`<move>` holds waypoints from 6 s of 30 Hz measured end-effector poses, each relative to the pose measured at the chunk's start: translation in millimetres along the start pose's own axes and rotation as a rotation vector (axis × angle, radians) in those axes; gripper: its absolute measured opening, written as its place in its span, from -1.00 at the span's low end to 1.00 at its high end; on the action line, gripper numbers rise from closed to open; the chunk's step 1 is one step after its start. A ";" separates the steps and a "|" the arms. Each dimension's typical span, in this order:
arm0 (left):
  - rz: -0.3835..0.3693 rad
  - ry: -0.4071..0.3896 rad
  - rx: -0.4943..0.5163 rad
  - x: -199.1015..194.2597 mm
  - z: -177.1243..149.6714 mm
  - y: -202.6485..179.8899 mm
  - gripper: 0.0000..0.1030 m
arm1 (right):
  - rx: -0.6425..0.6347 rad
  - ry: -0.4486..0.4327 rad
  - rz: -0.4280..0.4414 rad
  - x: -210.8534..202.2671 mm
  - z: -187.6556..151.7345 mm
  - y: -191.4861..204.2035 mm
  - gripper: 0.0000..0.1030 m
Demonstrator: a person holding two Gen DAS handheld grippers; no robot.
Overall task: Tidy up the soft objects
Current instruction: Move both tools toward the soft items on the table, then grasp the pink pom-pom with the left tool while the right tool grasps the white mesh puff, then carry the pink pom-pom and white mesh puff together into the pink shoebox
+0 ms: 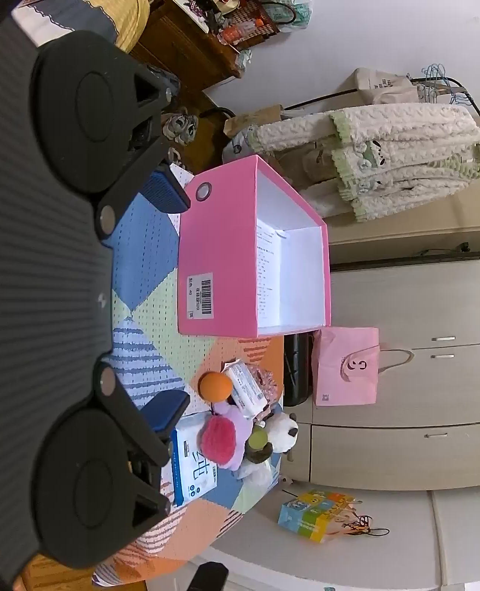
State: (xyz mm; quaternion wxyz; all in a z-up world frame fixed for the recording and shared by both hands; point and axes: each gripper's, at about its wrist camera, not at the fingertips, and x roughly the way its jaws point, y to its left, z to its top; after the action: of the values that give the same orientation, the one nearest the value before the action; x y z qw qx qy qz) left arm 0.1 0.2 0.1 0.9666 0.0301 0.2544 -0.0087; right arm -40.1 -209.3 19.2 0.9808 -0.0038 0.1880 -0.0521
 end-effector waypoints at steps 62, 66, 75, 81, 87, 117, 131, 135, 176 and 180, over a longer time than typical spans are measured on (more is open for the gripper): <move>-0.071 0.051 0.006 2.7 -11.1 0.8 1.00 | -0.042 0.070 -0.025 9.1 -6.3 3.9 1.00; -0.072 0.053 0.007 3.1 -12.3 0.9 1.00 | -0.042 0.073 -0.027 10.5 -6.7 3.2 1.00; -0.121 0.062 0.016 -0.6 -6.2 2.2 1.00 | -0.032 0.072 0.075 7.3 -1.5 -4.5 1.00; -0.168 0.047 0.049 -1.8 7.9 -3.6 1.00 | -0.044 0.078 0.146 7.1 7.4 -20.0 1.00; -0.216 0.034 0.077 8.5 19.6 -15.2 1.00 | -0.027 0.072 0.163 16.5 12.4 -38.7 1.00; -0.502 0.043 0.146 146.5 21.2 -105.2 0.74 | 0.034 0.116 0.358 160.3 13.7 -89.0 0.83; -0.484 0.129 0.198 186.4 24.2 -127.5 0.21 | 0.038 0.219 0.339 273.0 7.7 -105.0 0.46; -0.509 0.192 0.169 194.8 24.3 -126.6 0.18 | 0.057 0.273 0.365 297.8 6.6 -109.2 0.46; -0.552 0.234 0.088 182.8 36.1 -106.3 0.08 | -0.169 0.242 0.203 255.4 -12.9 -88.6 -0.53; -0.549 0.245 0.081 176.5 33.4 -100.5 0.07 | -0.169 0.232 0.199 236.3 -13.2 -90.6 -0.53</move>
State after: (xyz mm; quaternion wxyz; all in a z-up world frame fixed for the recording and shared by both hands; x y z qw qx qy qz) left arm 166.9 -102.5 -63.2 0.8883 -0.0005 0.3670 -0.2759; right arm 164.3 -323.7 -77.6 0.9491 -0.0617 0.3028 0.0614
